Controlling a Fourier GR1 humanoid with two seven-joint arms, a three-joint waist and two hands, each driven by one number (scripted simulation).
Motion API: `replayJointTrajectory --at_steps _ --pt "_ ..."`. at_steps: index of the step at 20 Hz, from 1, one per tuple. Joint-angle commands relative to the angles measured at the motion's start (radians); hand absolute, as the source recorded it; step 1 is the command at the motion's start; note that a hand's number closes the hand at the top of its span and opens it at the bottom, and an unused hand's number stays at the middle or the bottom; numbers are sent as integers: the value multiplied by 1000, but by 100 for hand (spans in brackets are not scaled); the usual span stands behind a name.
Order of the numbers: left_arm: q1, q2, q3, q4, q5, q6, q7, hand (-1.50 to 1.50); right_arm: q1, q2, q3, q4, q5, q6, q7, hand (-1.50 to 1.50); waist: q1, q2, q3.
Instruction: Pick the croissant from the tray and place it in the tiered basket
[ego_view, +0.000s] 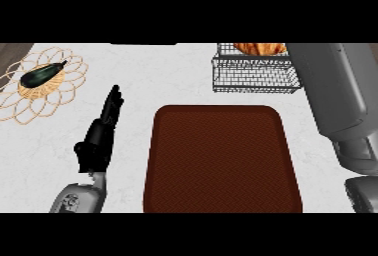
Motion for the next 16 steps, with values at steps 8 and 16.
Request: replayJointTrajectory --at_steps 8,16 --pt "21 19 30 -10 14 -21 -15 0 70 -26 -176 -118 -99 -288 -29 -150 -16 -5 0" --pt "62 20 28 -44 4 -13 10 0 268 -113 -306 -452 -219 -209 94 -150 -51 -21 1"
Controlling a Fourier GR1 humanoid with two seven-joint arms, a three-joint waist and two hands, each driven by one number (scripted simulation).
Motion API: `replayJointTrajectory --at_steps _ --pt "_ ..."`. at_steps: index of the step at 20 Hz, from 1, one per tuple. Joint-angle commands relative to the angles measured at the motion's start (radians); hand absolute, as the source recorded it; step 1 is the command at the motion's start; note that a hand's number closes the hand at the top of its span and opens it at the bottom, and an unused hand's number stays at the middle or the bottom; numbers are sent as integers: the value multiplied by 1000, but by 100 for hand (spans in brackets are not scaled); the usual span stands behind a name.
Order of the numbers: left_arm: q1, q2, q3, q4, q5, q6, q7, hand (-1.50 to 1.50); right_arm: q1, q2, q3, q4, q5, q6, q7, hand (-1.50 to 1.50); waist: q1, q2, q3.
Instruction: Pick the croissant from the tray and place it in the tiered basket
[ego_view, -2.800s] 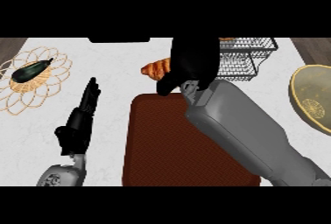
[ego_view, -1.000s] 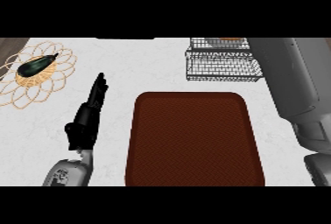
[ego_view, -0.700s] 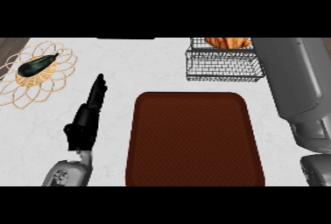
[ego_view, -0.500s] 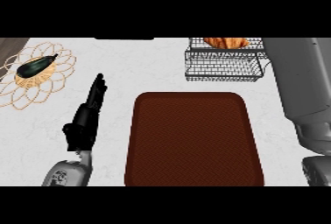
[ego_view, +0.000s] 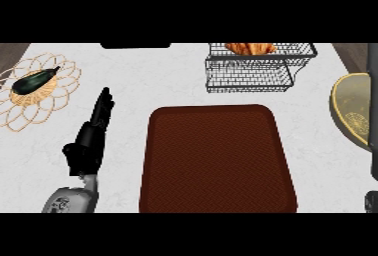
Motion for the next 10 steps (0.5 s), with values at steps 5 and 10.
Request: replayJointTrajectory --at_steps 5,10 --pt "39 -6 12 -6 -4 17 -32 0 358 -70 -186 -425 -227 94 -34 -150 -29 -5 1" --pt "35 -8 -1 -21 -25 25 4 0 632 -55 -313 -702 -427 246 -63 -150 -36 -6 1"
